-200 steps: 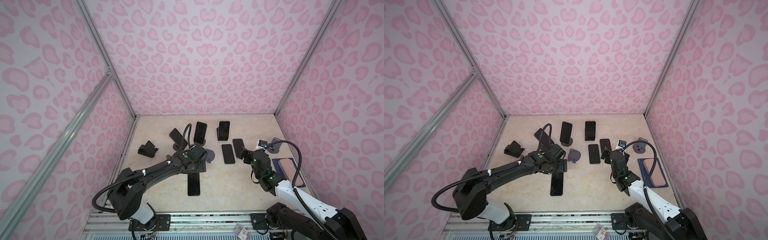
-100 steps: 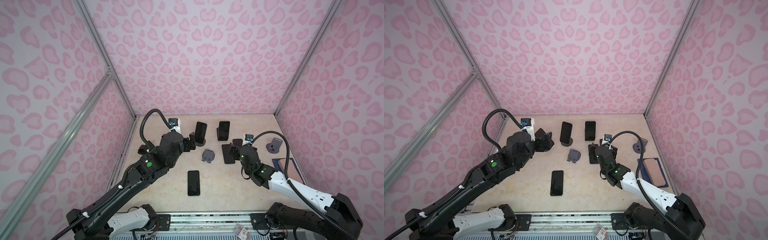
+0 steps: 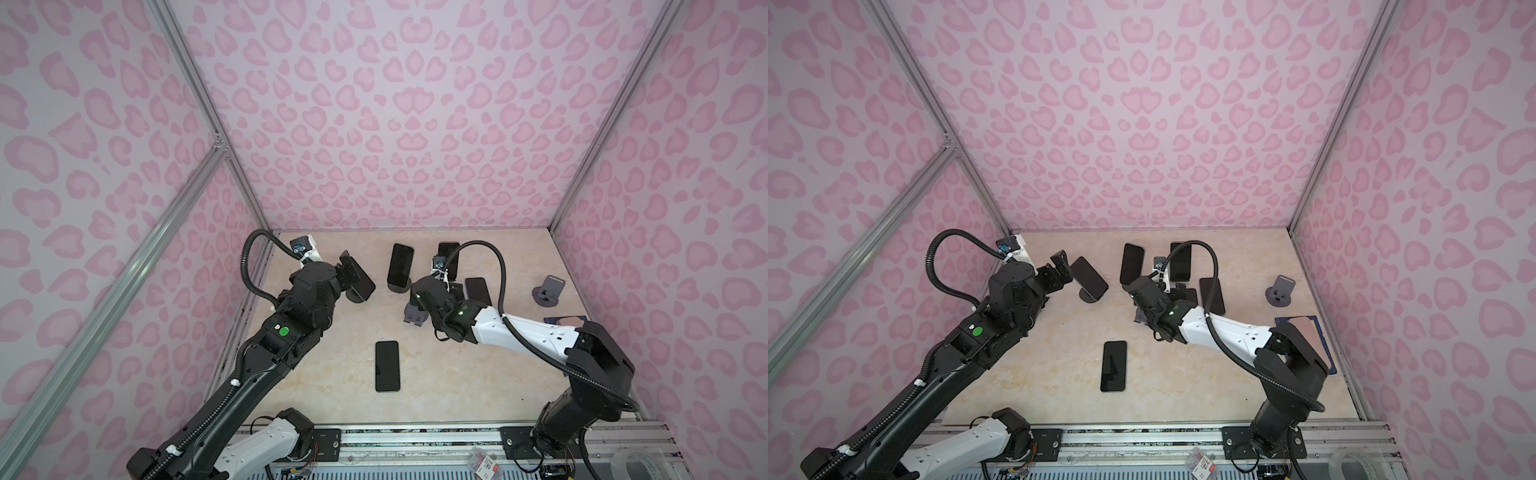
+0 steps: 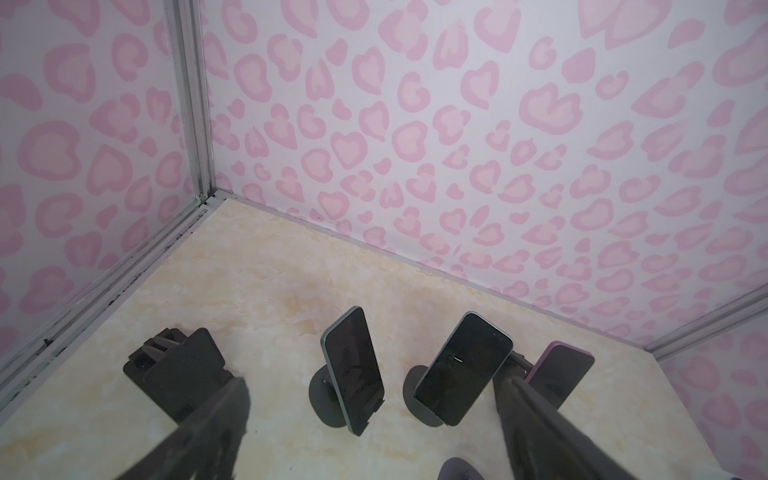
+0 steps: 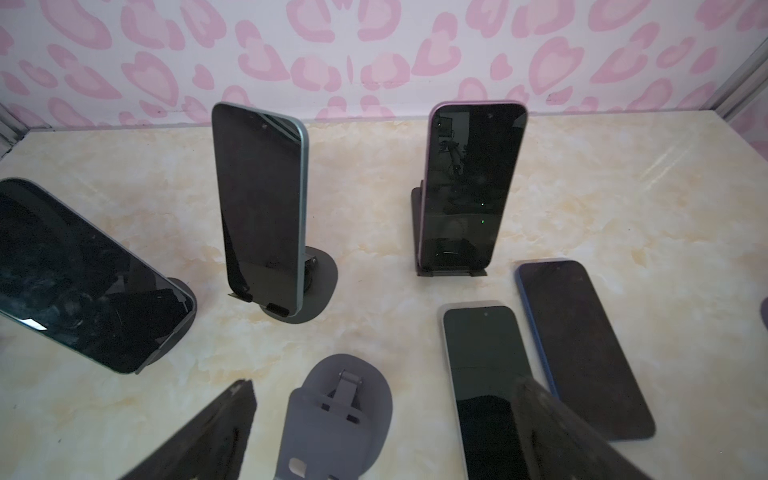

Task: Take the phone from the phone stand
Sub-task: 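Raise the left gripper away while right gripper reaches toward the grey stand, then lower the right gripper onto the empty grey stand and close on it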

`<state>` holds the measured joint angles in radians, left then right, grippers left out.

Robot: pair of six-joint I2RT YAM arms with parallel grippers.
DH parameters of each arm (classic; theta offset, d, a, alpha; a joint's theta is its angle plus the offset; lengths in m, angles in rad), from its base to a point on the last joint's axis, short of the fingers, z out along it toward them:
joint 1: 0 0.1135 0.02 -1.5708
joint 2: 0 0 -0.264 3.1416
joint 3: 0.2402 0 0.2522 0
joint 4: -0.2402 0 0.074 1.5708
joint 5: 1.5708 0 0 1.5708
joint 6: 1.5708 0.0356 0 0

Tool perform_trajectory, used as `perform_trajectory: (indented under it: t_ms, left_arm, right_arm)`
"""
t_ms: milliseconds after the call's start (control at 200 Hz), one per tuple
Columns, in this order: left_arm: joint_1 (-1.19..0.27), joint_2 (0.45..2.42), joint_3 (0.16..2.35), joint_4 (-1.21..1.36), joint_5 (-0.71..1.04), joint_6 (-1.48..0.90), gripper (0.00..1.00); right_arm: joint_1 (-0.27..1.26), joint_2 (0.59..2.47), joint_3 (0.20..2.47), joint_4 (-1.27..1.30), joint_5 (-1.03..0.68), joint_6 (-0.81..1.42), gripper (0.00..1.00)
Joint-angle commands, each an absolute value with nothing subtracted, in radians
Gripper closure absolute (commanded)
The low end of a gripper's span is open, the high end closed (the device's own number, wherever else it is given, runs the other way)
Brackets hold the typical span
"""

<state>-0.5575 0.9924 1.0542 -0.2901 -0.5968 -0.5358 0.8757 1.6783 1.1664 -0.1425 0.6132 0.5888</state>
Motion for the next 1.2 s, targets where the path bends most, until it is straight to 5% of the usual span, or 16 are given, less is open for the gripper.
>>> perform_trajectory:
  t_ms: [0,685,1195]
  left_arm:
    - [-0.544,0.986,1.035,-0.271,-0.578,-0.595,0.04]
    - [-0.526,0.992,1.03,-0.29,-0.473,-0.629,0.0]
    - [-0.518,1.03,1.035,-0.298,-0.428,-0.644,0.01]
  right_arm:
    - [0.894,1.758,1.261,-0.236,0.653,0.662,0.01]
    - [0.893,2.022,1.606,-0.473,0.578,0.792,0.01]
    - [0.877,2.041,1.552,-0.531,0.524,0.906,0.01]
